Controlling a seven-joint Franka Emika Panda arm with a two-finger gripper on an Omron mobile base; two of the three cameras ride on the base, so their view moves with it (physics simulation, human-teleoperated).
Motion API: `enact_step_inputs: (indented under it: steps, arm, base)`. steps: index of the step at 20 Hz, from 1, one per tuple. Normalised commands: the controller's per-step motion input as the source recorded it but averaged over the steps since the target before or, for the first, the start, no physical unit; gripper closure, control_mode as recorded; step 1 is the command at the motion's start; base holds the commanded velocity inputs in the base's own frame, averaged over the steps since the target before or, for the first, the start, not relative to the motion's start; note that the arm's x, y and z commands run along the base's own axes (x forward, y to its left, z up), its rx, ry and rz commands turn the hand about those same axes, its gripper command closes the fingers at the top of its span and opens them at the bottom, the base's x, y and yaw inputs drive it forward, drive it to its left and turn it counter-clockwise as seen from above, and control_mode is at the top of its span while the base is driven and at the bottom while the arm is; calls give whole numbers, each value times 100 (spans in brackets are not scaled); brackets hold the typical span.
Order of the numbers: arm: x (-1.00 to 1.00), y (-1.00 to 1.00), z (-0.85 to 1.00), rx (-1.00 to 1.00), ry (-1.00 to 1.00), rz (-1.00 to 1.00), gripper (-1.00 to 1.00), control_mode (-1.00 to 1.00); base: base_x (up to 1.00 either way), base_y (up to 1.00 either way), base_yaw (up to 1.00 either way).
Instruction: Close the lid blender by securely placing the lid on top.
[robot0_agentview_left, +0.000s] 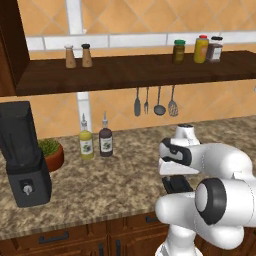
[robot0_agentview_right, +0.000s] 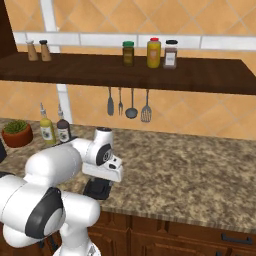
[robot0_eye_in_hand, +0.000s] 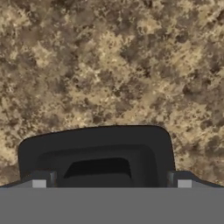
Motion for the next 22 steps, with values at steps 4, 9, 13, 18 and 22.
enact_step_inputs:
  steps: [4,9,13,18,22]
  arm:
    - [-4,11,0,0,0,0,-100,-100]
    - [-3,10,-1,0,0,1,-100,-100]
    - [-28,0,-33,-2,0,6,-100,-100]
    - [-17,0,-22,0,0,4,-100,-100]
    - [-21,0,-2,0,-4,0,-100,-100]
  base:
    - [0,0,0]
    - [0,0,0]
    - [0,0,0]
    - [0,0,0]
    - [0,0,0]
